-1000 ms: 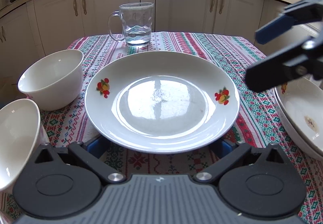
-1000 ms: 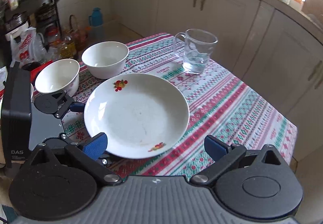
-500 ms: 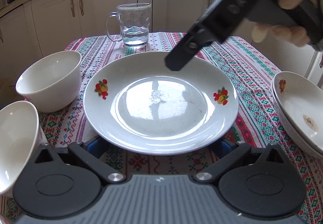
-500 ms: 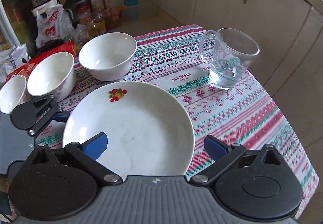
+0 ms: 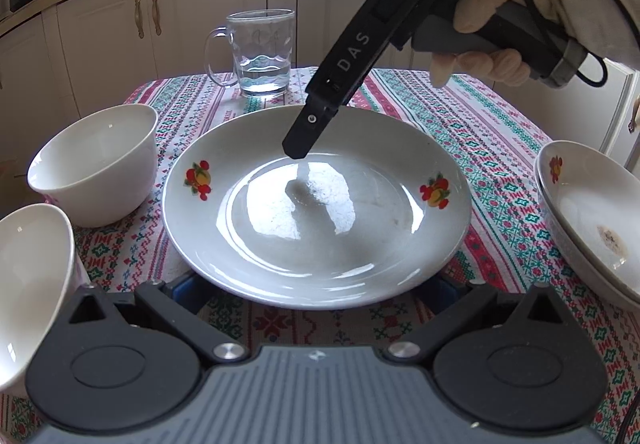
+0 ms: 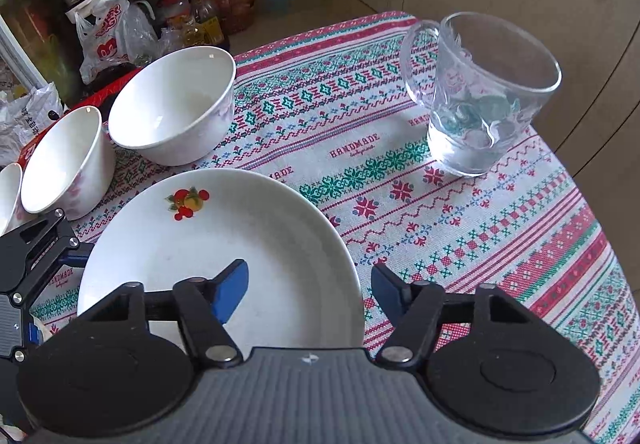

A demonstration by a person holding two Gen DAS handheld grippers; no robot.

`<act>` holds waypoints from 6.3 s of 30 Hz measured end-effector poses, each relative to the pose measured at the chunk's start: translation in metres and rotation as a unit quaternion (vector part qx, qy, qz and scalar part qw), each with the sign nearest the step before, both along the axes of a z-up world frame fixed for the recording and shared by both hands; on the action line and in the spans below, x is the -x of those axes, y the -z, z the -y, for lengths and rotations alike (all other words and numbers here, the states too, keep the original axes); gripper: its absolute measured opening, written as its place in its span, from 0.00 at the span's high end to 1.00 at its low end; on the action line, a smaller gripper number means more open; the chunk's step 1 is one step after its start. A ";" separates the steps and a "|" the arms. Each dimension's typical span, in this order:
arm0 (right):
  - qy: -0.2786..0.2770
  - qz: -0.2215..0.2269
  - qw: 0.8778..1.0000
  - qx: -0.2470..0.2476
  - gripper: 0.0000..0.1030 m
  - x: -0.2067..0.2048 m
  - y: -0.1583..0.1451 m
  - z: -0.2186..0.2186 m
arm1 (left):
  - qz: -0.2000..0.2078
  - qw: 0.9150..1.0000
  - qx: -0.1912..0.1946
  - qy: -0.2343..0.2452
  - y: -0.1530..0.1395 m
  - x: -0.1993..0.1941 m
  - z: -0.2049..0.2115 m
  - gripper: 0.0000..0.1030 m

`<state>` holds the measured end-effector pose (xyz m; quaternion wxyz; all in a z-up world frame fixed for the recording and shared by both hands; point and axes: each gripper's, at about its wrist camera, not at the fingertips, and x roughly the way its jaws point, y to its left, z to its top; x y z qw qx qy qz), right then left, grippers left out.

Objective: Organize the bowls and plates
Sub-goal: 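Lift the flower plate with the right gripper and carry it toward the stack, then lower the flower plate onto the plate stack and open the right gripper, then move the right gripper to a white bowl and grasp its rim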

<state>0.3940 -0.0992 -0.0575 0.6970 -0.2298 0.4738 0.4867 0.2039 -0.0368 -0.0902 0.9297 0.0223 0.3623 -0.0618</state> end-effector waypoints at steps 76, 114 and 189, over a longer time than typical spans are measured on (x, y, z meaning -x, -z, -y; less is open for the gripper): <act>0.209 -0.051 0.973 -0.081 0.30 0.127 -0.048 0.218 | 0.013 0.964 -0.018 0.265 -0.048 0.071 0.101 0.01; 0.255 -0.060 0.963 -0.070 0.20 0.133 -0.015 0.260 | -0.005 0.956 -0.014 0.295 -0.039 0.061 0.121 0.01; 0.355 0.246 0.902 0.013 0.00 0.312 -0.071 0.167 | 0.098 0.961 -0.025 0.256 -0.073 0.121 0.057 0.01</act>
